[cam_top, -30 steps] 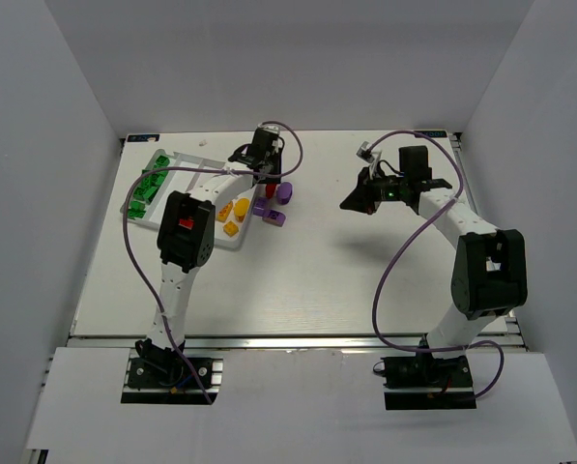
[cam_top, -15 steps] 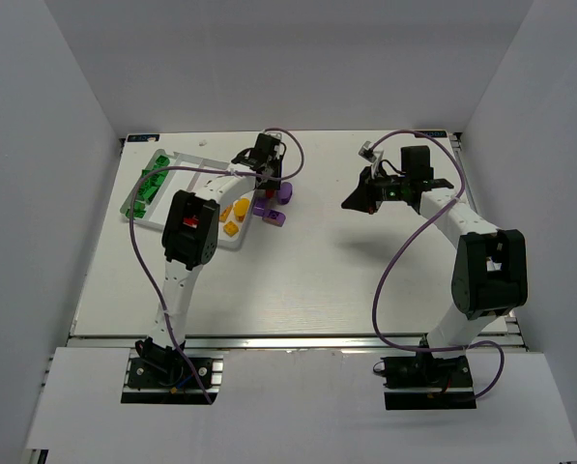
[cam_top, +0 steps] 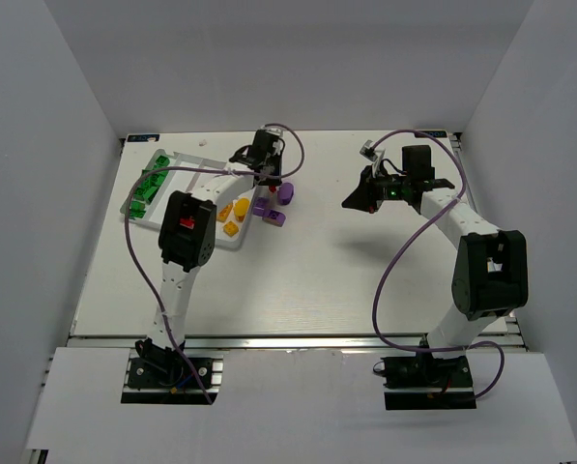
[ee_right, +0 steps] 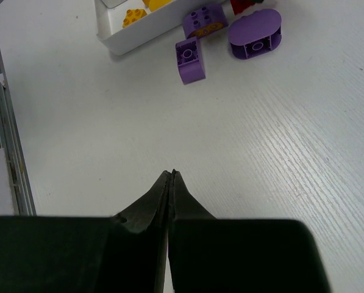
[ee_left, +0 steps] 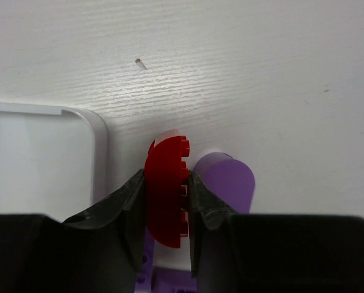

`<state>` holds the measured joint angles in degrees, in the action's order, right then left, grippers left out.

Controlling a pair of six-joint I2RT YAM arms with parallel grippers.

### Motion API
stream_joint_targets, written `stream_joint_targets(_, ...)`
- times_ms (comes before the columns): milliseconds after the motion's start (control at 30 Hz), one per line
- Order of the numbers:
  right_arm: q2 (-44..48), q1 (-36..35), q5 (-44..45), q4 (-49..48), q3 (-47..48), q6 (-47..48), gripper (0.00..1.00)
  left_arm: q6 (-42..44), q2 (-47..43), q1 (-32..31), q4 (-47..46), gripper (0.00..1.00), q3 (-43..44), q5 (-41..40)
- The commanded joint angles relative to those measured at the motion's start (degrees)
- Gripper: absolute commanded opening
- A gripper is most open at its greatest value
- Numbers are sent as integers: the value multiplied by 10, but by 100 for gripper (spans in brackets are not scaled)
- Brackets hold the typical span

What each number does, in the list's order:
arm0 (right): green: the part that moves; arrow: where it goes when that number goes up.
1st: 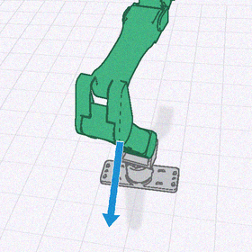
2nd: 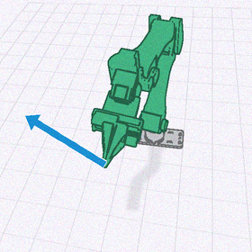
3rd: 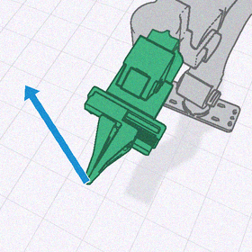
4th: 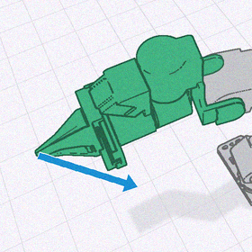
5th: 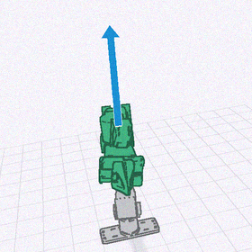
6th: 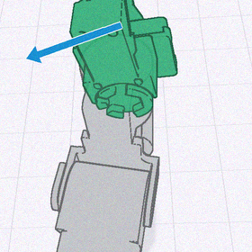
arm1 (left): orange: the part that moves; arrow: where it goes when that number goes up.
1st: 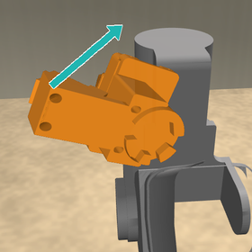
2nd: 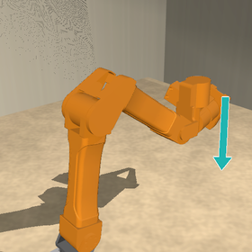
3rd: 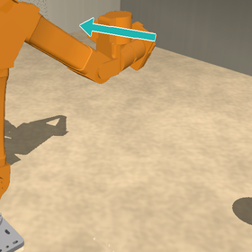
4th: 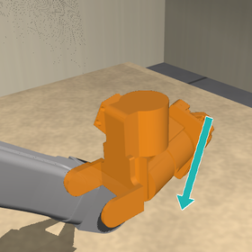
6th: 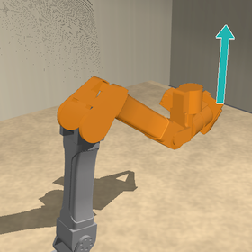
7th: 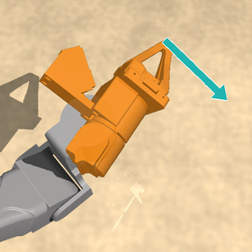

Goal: Sort the legos into containers by color

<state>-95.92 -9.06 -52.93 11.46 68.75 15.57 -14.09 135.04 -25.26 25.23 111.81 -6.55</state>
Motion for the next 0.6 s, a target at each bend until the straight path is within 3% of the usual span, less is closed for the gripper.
stream_joint_targets(0,27,3,-16,-18,0,-1,0,-10,-122,-1,-43,18,-17,12)
stream_joint_targets(367,20,0,-12,-10,-5,6,0,-67,-246,99,-34,17,-166,-13)
stream_joint_targets(567,9,-8,-7,7,7,17,3,-47,-238,141,1,22,-169,-29)
